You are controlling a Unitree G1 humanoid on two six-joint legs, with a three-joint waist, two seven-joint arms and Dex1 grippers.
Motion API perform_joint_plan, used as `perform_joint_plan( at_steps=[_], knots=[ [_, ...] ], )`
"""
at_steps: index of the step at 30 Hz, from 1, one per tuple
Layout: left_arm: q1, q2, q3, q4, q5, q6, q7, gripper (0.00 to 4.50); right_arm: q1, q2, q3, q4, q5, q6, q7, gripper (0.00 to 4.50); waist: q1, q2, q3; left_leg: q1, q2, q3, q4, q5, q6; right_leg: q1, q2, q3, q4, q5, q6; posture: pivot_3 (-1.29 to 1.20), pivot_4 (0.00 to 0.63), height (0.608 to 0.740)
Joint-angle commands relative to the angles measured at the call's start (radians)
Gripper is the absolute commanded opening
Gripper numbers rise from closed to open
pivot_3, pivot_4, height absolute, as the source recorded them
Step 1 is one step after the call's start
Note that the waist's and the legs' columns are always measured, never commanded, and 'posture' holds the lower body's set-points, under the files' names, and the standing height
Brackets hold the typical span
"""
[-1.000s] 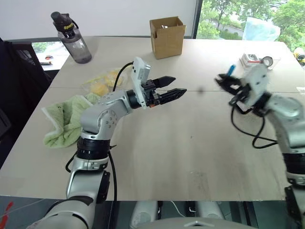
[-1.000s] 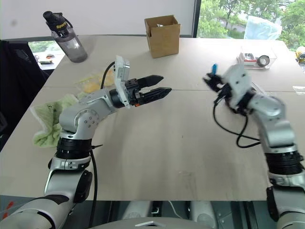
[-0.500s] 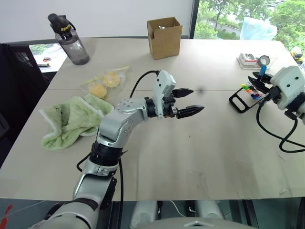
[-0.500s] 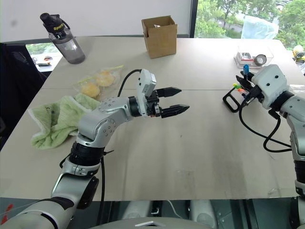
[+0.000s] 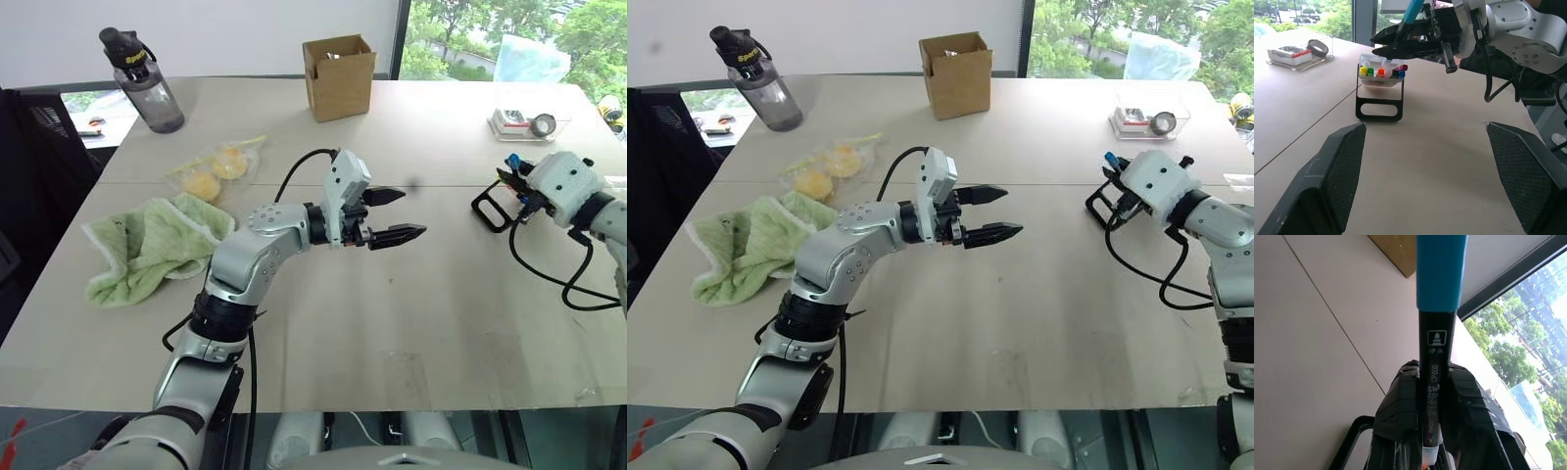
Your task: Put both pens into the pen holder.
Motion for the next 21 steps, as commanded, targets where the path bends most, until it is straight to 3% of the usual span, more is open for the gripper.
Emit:
perform_joint_plan(
  at_steps=[1, 8, 9, 11, 14, 18, 21],
  knots=[
    [-0.008, 0.0, 0.0, -0.038, 0.016, -0.025, 0.005, 4.03, -0.041, -0.009, -0.004, 0.05, -0.045, -0.065, -0.04, 0.06, 0.0, 0.0, 0.0, 0.0, 0.0, 0.0, 0.0, 0.0, 0.0, 0.0, 0.0, 0.0, 0.0, 0.0, 0.0, 0.0, 0.15, 0.736],
    [-0.002, -0.001, 0.002, -0.049, 0.029, -0.026, 0.014, 4.03, -0.062, -0.012, 0.012, 0.124, -0.09, -0.117, -0.057, 0.06, 0.0, 0.0, 0.0, 0.0, 0.0, 0.001, 0.0, 0.0, 0.0, 0.0, 0.0, 0.0, 0.0, 0.0, 0.0, 0.0, 0.15, 0.736],
    [-0.001, 0.0, 0.002, -0.05, 0.03, -0.025, 0.014, 4.12, -0.063, -0.012, 0.014, 0.125, -0.091, -0.111, -0.053, 0.86, 0.0, 0.0, 0.0, 0.0, 0.0, 0.001, 0.0, 0.0, 0.0, 0.0, 0.0, 0.0, 0.0, 0.0, 0.0, 0.0, 0.15, 0.736],
    [0.0, 0.0, 0.003, -0.052, 0.032, -0.025, 0.014, 4.12, -0.063, -0.011, 0.014, 0.131, -0.094, -0.111, -0.056, 1.27, 0.0, 0.0, 0.0, 0.0, 0.0, 0.001, 0.0, 0.0, 0.0, 0.0, 0.0, 0.0, 0.0, 0.0, 0.0, 0.0, 0.15, 0.736],
    [0.002, 0.001, 0.004, -0.053, 0.034, -0.026, 0.014, 4.12, -0.058, -0.009, 0.006, 0.136, -0.095, -0.115, -0.065, 2.46, 0.0, 0.0, 0.0, 0.0, 0.0, 0.001, 0.0, 0.0, 0.0, 0.0, 0.0, 0.0, 0.0, 0.0, 0.0, 0.0, 0.15, 0.736],
    [0.003, 0.005, 0.004, -0.051, 0.036, -0.027, 0.01, 4.12, -0.043, -0.011, -0.012, 0.125, -0.08, -0.112, -0.073, 4.44, 0.0, 0.0, 0.0, 0.0, 0.0, 0.001, 0.0, 0.0, 0.0, 0.0, 0.0, 0.0, 0.0, 0.0, 0.0, 0.0, 0.15, 0.736],
    [0.001, 0.006, 0.004, -0.046, 0.037, -0.03, 0.008, 4.12, -0.032, -0.015, -0.034, 0.107, -0.054, -0.106, -0.069, 4.44, 0.0, 0.0, 0.0, 0.0, 0.0, 0.001, 0.0, 0.0, 0.0, 0.0, 0.0, 0.0, 0.0, 0.0, 0.0, 0.0, 0.15, 0.736]
  ],
)
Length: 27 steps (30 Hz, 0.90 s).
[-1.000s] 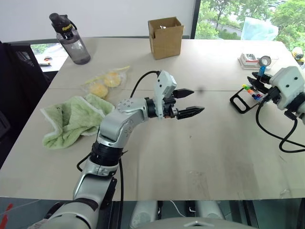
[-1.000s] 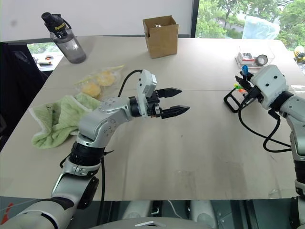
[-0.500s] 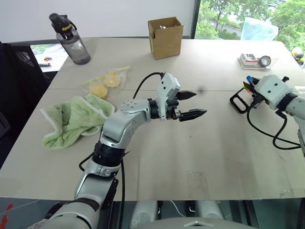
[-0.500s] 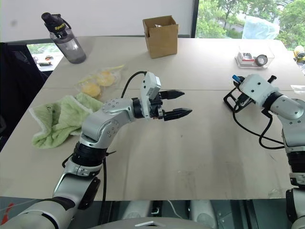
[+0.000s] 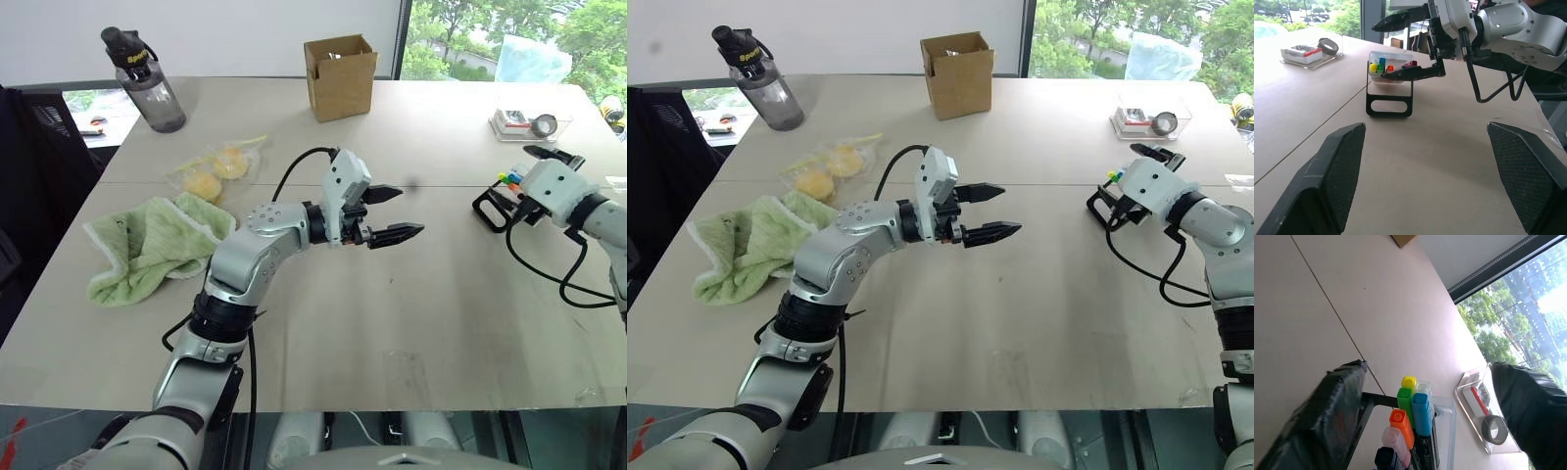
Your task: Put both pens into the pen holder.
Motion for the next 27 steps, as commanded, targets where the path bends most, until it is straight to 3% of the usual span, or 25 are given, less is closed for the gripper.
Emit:
perform_joint_plan(
  at_steps=[1, 7, 11, 14, 21, 27],
  knots=[
    [-0.002, 0.003, 0.005, -0.034, 0.004, -0.027, -0.006, 4.12, 0.007, -0.014, -0.069, -0.042, 0.052, -0.006, -0.006, 4.44, 0.0, 0.0, 0.0, 0.0, 0.0, 0.0, 0.0, 0.0, 0.0, 0.0, 0.0, 0.0, 0.0, 0.0, 0.0, 0.0, 0.15, 0.736],
    [0.003, 0.023, 0.047, 0.016, 0.044, -0.093, 0.023, 4.12, 0.052, 0.035, -0.117, -0.198, 0.297, 0.15, 0.115, 4.44, -0.002, 0.0, 0.0, 0.0, 0.0, 0.0, 0.0, 0.0, 0.0, 0.0, 0.0, 0.0, 0.0, 0.0, 0.0, 0.0, 0.15, 0.736],
    [0.043, 0.062, 0.11, 0.047, 0.075, -0.13, 0.072, 4.12, 0.182, 0.09, -0.135, -0.351, 0.506, 0.324, 0.193, 4.44, 0.0, 0.0, 0.0, 0.001, 0.002, -0.002, 0.0, 0.0, 0.0, 0.0, 0.0, -0.001, 0.001, 0.0, 0.0, 0.0, 0.15, 0.736],
    [0.128, 0.067, 0.19, 0.006, 0.021, -0.114, 0.094, 4.12, 0.334, 0.104, -0.134, -0.399, 0.561, 0.36, 0.26, 4.44, 0.003, 0.001, -0.001, 0.0, 0.002, -0.002, 0.0, 0.0, 0.0, 0.0, -0.002, -0.001, 0.0, 0.0, 0.0, 0.0, 0.15, 0.736],
    [0.55, 0.249, 0.267, -0.198, 0.038, -0.14, 0.035, 4.12, 0.584, 0.13, -0.17, -0.321, 0.521, 0.28, 0.292, 4.44, -0.009, 0.001, -0.001, 0.003, 0.0, 0.0, -0.001, -0.001, 0.001, 0.002, -0.007, 0.0, 0.0, 0.0, 0.0, 0.0, 0.15, 0.736],
    [0.934, 0.242, 0.376, -0.33, 0.055, -0.284, 0.05, 4.12, 0.739, 0.136, -0.248, -0.262, 0.536, 0.165, 0.365, 4.44, 0.003, 0.001, -0.001, 0.014, 0.001, 0.0, -0.003, -0.004, 0.005, 0.011, -0.01, -0.001, -0.001, -0.003, -0.004, 0.0, 0.15, 0.736]
  ],
)
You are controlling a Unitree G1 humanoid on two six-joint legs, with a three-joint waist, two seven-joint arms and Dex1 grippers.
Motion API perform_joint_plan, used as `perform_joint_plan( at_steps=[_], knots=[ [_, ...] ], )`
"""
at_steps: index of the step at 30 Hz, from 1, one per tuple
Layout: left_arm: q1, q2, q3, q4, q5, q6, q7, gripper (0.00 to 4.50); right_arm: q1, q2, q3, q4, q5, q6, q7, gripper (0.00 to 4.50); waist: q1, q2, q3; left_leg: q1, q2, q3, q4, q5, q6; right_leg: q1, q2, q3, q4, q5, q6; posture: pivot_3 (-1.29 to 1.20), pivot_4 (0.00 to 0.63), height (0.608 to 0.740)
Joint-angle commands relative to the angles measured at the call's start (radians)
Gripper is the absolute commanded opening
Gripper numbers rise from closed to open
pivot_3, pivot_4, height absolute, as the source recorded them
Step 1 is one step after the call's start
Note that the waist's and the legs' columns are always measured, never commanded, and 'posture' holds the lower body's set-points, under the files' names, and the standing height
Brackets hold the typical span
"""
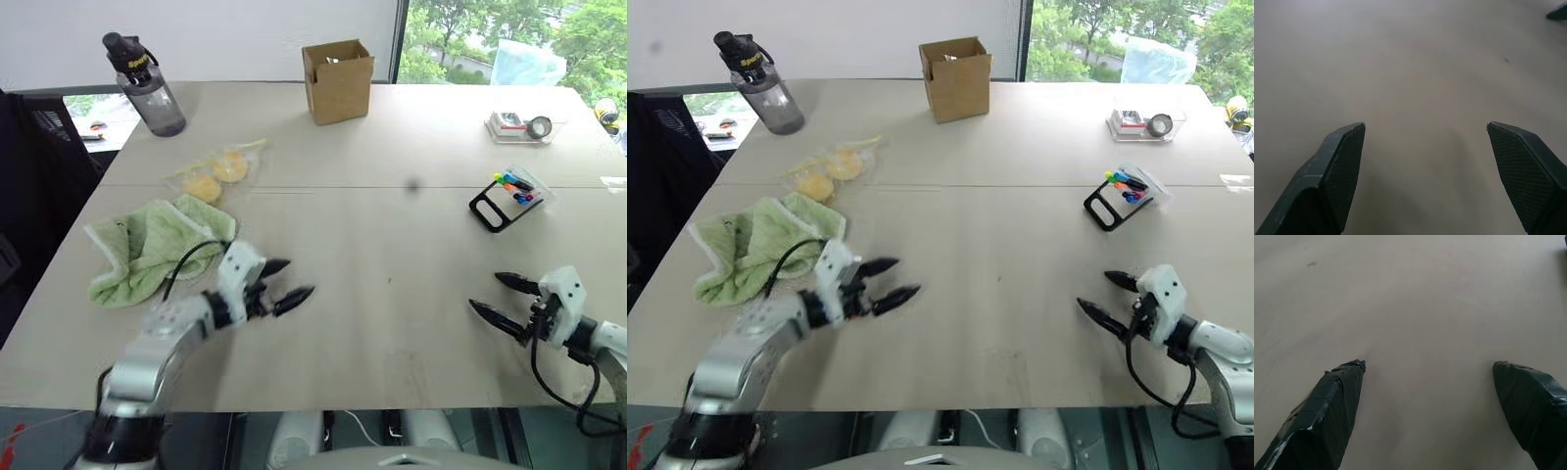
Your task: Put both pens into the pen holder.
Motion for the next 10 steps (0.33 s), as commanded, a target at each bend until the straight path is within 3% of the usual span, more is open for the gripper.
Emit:
perform_joint_plan(
  at_steps=[1, 5, 10],
  knots=[
    [0.141, -0.011, 0.06, -0.091, 0.02, -0.121, 0.003, 4.12, 0.045, 0.002, -0.065, 0.027, 0.014, -0.068, 0.039, 4.44, 0.002, 0.0, 0.0, 0.0, 0.0, 0.0, 0.0, 0.0, 0.0, 0.0, -0.001, 0.0, 0.0, 0.0, 0.0, 0.0, 0.15, 0.736],
    [0.244, -0.044, 0.074, -0.111, 0.035, -0.172, 0.038, 4.12, 0.053, 0.009, -0.087, 0.054, 0.036, -0.102, 0.068, 4.44, 0.001, 0.001, -0.001, 0.001, 0.0, 0.001, 0.0, 0.0, 0.0, 0.0, -0.003, 0.0, 0.0, 0.0, 0.0, 0.0, 0.15, 0.736],
    [0.226, -0.048, 0.07, -0.084, 0.042, -0.204, 0.044, 4.12, 0.029, 0.01, -0.075, 0.079, 0.042, -0.109, 0.095, 4.44, 0.0, 0.001, -0.001, 0.0, 0.0, 0.001, 0.0, 0.0, 0.0, 0.0, -0.003, 0.0, 0.0, 0.0, 0.0, 0.0, 0.15, 0.736]
  ],
)
